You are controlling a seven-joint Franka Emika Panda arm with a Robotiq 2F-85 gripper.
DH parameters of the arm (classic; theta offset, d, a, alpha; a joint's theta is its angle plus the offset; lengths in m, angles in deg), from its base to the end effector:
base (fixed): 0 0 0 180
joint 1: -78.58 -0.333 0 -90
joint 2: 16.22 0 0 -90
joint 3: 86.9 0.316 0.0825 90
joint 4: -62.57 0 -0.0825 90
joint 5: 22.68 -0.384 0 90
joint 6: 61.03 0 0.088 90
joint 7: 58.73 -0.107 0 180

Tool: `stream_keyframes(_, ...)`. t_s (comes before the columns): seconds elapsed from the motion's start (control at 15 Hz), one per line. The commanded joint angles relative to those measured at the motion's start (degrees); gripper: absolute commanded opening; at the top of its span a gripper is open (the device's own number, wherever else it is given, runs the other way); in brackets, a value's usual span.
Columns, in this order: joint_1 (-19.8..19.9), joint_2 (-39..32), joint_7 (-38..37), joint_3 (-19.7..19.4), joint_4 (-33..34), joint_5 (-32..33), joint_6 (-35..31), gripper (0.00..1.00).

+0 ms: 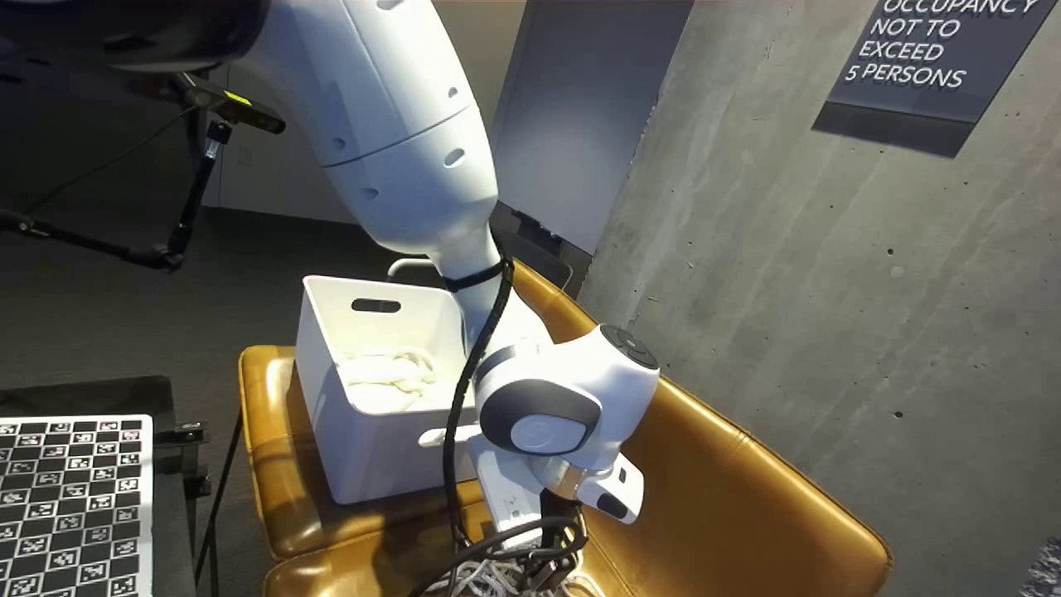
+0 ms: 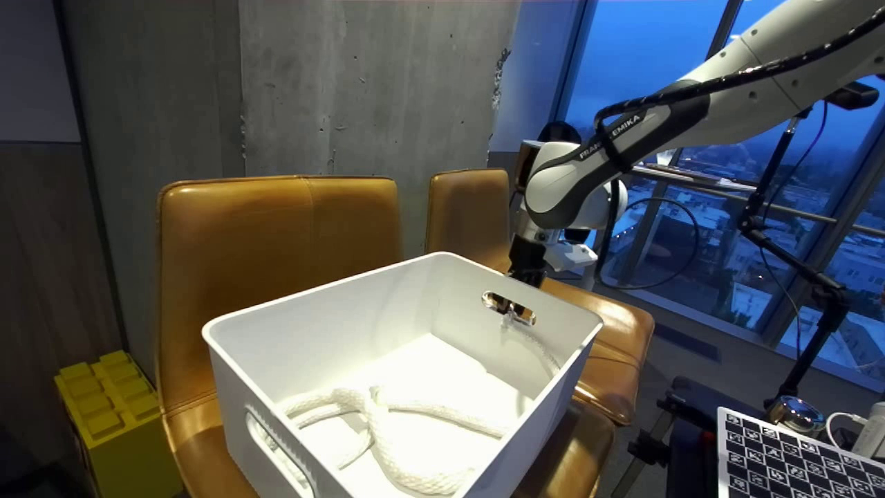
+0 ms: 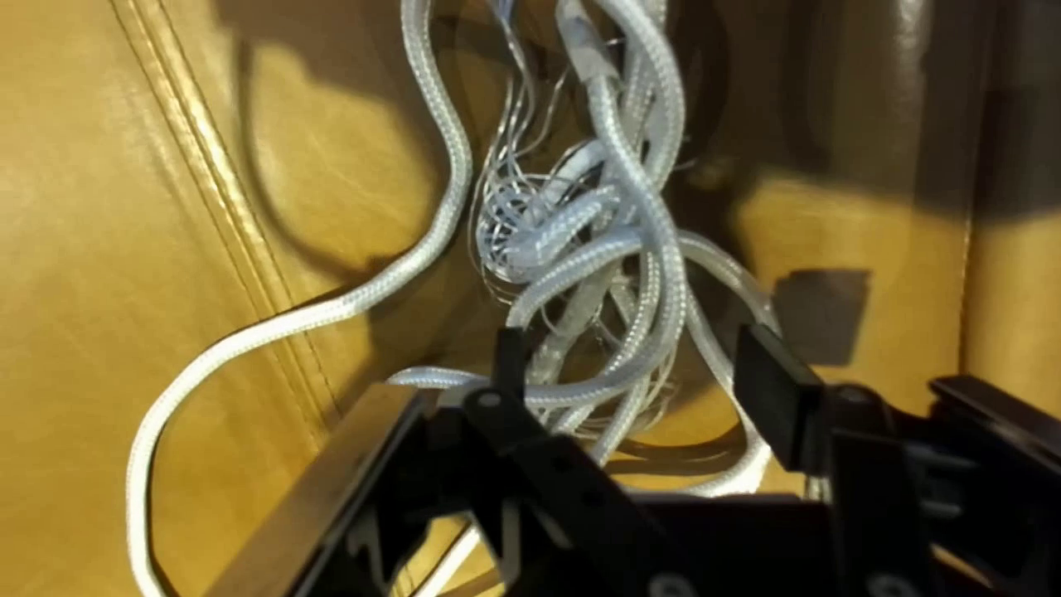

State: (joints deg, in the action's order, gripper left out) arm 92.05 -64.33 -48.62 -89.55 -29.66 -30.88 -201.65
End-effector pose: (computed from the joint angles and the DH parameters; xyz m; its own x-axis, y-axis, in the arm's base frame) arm 0.6616 -0.1874 0.1335 0.9799 -0.1988 0.0141 -0.1978 -0.9787 -0.0554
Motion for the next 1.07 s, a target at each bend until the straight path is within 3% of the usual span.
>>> stream_keyframes(0.0, 0.2, -0.8, -1.3, -0.4, 0.7, 1.1, 0.8, 0.91)
stream_keyframes(0.13, 0.4, -1.1, -1.4, -0.4, 0.8, 1.0, 0.8, 0.59)
stream_keyframes(0.2, 0.4, -1.2, -1.5, -0.4, 0.8, 1.0, 0.8, 0.58)
stream_keyframes(0.67, 0.0, -0.9, -1.8, -0.4, 0.2, 1.2, 0.6, 0.05)
stream_keyframes(0.73, -0.2, -0.3, -1.9, -0.4, -0.1, 1.3, 0.9, 0.0)
stream_keyframes(1.0, -1.4, 5.5, -2.3, -0.4, -2.8, 1.7, 2.7, 0.01)
